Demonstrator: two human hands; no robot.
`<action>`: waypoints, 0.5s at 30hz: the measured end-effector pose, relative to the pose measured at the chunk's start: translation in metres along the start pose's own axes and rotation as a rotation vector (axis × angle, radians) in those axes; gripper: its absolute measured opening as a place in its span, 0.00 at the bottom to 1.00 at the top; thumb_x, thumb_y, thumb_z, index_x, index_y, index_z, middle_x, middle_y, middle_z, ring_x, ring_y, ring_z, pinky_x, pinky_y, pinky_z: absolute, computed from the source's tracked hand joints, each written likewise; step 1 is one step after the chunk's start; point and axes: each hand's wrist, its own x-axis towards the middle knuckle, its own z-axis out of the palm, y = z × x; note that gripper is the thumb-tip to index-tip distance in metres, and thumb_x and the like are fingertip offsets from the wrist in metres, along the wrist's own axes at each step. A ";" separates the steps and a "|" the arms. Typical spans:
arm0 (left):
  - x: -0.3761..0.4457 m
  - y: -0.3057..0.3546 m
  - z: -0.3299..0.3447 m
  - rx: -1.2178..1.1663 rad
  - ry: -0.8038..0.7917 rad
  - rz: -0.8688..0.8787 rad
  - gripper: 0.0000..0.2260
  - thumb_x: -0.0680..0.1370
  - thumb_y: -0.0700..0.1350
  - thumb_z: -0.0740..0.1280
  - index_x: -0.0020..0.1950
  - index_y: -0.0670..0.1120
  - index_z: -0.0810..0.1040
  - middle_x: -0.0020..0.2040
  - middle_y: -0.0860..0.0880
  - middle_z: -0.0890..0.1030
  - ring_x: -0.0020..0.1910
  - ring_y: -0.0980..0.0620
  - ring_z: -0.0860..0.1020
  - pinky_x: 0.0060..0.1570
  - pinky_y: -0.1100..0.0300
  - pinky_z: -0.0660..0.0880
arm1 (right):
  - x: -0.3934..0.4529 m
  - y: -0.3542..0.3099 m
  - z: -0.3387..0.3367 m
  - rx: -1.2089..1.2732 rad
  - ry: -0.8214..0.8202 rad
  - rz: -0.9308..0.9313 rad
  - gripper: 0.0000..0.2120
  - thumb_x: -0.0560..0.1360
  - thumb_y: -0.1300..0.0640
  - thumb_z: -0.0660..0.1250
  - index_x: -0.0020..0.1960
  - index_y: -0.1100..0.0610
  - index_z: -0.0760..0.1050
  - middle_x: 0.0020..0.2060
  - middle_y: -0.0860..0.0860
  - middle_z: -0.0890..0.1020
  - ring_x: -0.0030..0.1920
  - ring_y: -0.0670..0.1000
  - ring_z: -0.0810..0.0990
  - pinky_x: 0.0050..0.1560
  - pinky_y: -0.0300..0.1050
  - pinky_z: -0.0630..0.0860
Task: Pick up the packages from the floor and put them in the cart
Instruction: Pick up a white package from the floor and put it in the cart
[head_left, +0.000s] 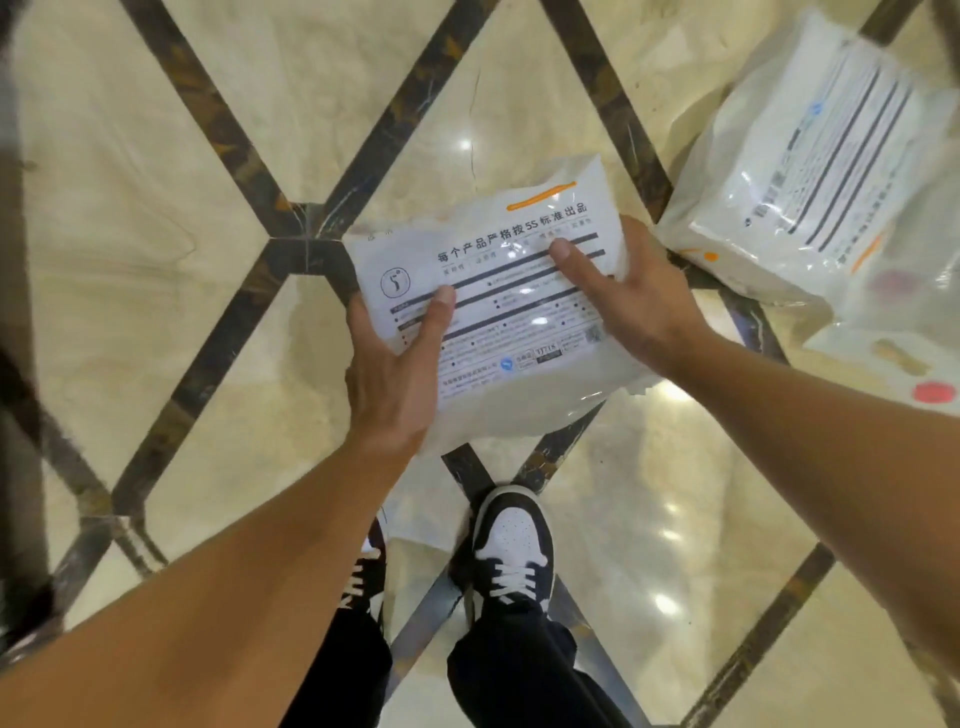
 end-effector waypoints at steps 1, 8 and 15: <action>-0.008 0.013 -0.007 -0.001 0.007 0.033 0.29 0.78 0.63 0.69 0.76 0.58 0.65 0.53 0.64 0.78 0.42 0.71 0.78 0.34 0.81 0.71 | -0.011 -0.009 -0.007 0.045 0.029 -0.018 0.34 0.75 0.29 0.68 0.73 0.46 0.69 0.57 0.39 0.82 0.57 0.45 0.82 0.59 0.47 0.79; -0.079 0.180 -0.067 -0.027 -0.035 0.277 0.21 0.77 0.60 0.73 0.68 0.60 0.73 0.52 0.64 0.84 0.49 0.69 0.82 0.45 0.71 0.76 | -0.093 -0.136 -0.115 0.236 0.173 -0.106 0.38 0.71 0.24 0.68 0.73 0.43 0.67 0.57 0.40 0.82 0.56 0.43 0.83 0.56 0.47 0.80; -0.213 0.408 -0.136 0.004 -0.143 0.575 0.25 0.76 0.63 0.72 0.71 0.59 0.72 0.56 0.62 0.84 0.51 0.66 0.83 0.52 0.65 0.76 | -0.224 -0.307 -0.280 0.297 0.458 -0.237 0.26 0.72 0.28 0.70 0.63 0.40 0.71 0.57 0.38 0.80 0.57 0.45 0.82 0.57 0.48 0.76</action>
